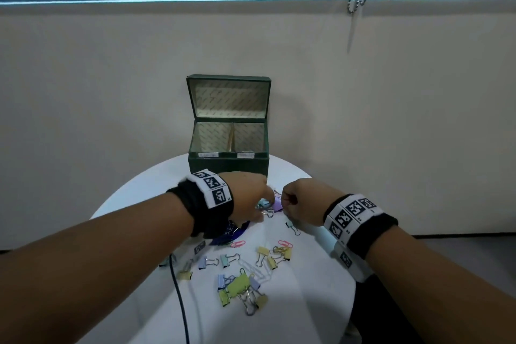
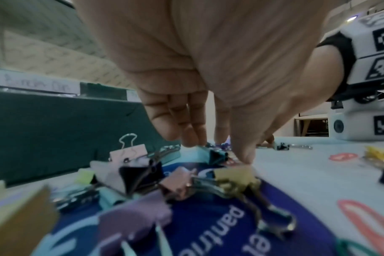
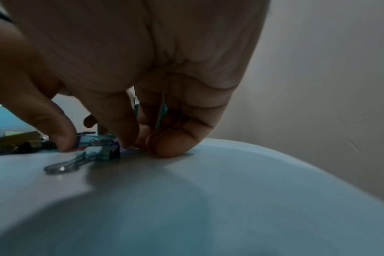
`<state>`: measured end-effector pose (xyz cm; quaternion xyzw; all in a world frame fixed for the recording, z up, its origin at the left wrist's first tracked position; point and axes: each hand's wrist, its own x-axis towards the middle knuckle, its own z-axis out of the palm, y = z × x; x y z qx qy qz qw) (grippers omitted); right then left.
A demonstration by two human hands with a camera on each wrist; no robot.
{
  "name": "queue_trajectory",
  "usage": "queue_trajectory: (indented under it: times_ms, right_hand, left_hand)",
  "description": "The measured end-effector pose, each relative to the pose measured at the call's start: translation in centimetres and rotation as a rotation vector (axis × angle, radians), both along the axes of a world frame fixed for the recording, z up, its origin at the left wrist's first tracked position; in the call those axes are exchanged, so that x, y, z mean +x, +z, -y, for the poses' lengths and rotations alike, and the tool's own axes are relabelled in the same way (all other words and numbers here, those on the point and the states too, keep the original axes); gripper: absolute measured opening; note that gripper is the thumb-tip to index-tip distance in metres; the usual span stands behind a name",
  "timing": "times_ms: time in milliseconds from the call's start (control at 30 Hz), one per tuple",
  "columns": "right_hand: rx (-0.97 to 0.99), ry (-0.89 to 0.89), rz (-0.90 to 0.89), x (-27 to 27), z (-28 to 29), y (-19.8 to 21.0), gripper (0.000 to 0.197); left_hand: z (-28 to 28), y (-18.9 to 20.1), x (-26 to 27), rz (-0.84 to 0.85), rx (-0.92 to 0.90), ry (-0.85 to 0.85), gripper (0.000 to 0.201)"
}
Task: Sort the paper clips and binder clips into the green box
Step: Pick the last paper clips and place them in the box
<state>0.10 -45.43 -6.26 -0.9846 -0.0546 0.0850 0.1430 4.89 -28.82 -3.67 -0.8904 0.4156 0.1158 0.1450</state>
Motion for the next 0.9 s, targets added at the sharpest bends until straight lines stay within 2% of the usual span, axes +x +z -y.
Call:
queue_trajectory:
  times_ms: [133,233,367,433,567,633,700,767,833,900]
  right_hand:
    - [0.019,0.004,-0.026,-0.3,0.5,0.2,0.015]
    - [0.036,0.005,-0.033,-0.3,0.8,0.3,0.011]
    - [0.031,0.033,-0.054,-0.3,0.6,0.1,0.008]
    - [0.007,0.041,-0.078,-0.3,0.6,0.0,0.012]
    - [-0.035,0.024,-0.102,-0.1,0.4,-0.5,0.004]
    - [-0.027,0.003,-0.048,0.1,0.1,-0.8,0.004]
    - [-0.006,-0.03,0.072,0.3,0.3,-1.0,0.012]
    - [-0.005,-0.057,0.165,0.6,0.8,-1.1,0.018]
    - [-0.018,-0.084,0.149,0.7,1.1,-1.1,0.025]
    - [-0.022,-0.085,0.1,0.6,1.2,-1.0,0.032]
  left_hand:
    - [-1.2,0.3,0.6,-0.031,-0.035,0.114,0.037]
    - [-2.1,0.8,1.0,-0.05,-0.033,0.18,0.035]
    - [-2.7,1.6,2.0,0.0,-0.043,0.201,0.024]
    - [-2.4,2.1,2.2,0.031,-0.025,0.216,0.028]
    - [-1.1,2.2,2.2,0.062,-0.037,0.159,0.033]
    - [0.2,1.7,1.9,0.038,-0.07,0.102,0.036]
    - [1.5,1.2,1.4,0.017,-0.056,0.017,0.039]
    - [2.4,0.7,1.2,0.034,0.002,-0.043,0.032]
    - [2.6,0.4,1.5,0.053,0.025,-0.012,0.021]
    - [2.2,0.2,1.8,0.045,-0.011,0.049,0.02]
